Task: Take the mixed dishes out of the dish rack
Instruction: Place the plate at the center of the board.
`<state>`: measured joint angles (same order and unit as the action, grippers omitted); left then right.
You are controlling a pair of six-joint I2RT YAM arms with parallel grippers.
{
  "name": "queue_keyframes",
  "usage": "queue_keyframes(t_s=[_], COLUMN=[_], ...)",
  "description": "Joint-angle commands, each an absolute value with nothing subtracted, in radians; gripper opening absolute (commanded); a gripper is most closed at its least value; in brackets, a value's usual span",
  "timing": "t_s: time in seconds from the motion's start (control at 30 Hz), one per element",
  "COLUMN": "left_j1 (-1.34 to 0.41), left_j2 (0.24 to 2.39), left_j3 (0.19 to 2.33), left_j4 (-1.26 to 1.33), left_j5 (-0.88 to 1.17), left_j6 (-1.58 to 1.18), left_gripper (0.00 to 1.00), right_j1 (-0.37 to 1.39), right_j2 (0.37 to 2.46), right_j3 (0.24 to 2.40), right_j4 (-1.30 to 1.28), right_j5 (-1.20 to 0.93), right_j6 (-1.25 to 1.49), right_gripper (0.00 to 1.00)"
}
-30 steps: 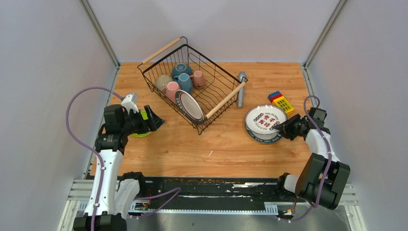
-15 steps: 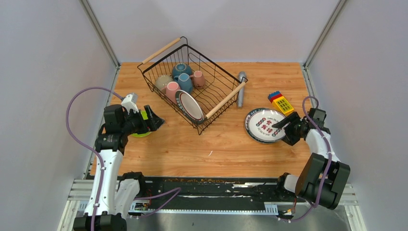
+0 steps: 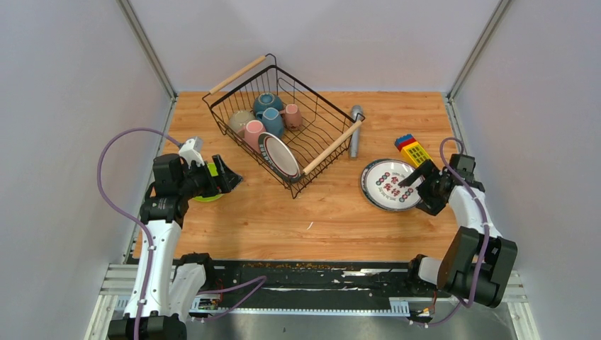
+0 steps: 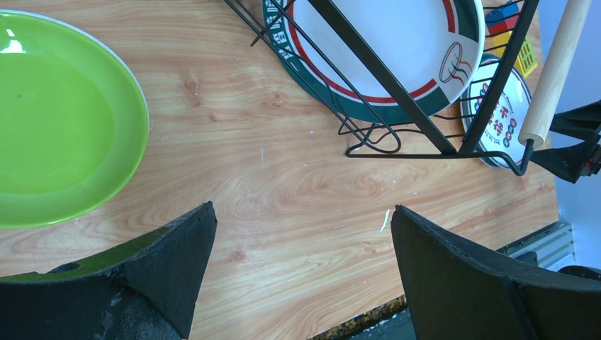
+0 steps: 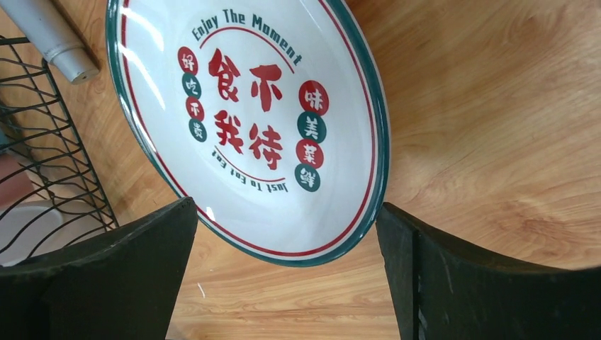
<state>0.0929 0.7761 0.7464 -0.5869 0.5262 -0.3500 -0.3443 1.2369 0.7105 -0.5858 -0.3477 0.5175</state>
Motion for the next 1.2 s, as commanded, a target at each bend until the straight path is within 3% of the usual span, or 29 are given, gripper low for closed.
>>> queue_keyframes(t_s=[0.0, 0.47, 1.17], left_j1=[0.093, 0.093, 0.094], left_j2=[0.773, 0.776, 0.764], left_j3=[0.744, 0.744, 0.748], left_j4=[-0.560, -0.558, -0.561], left_j5=[0.542, 0.547, 0.546], left_j6=[-0.348, -0.348, -0.347], left_gripper=[1.00, 1.00, 1.00], right_j1=[-0.303, -0.093, 0.586], right_j2=[1.249, 1.238, 1.240], right_j3=[0.772, 0.904, 1.324], right_j4=[-0.598, -0.653, -0.568], right_j5=[-0.262, -0.034, 0.362], right_j6=[0.489, 0.473, 0.134], right_gripper=[1.00, 1.00, 0.99])
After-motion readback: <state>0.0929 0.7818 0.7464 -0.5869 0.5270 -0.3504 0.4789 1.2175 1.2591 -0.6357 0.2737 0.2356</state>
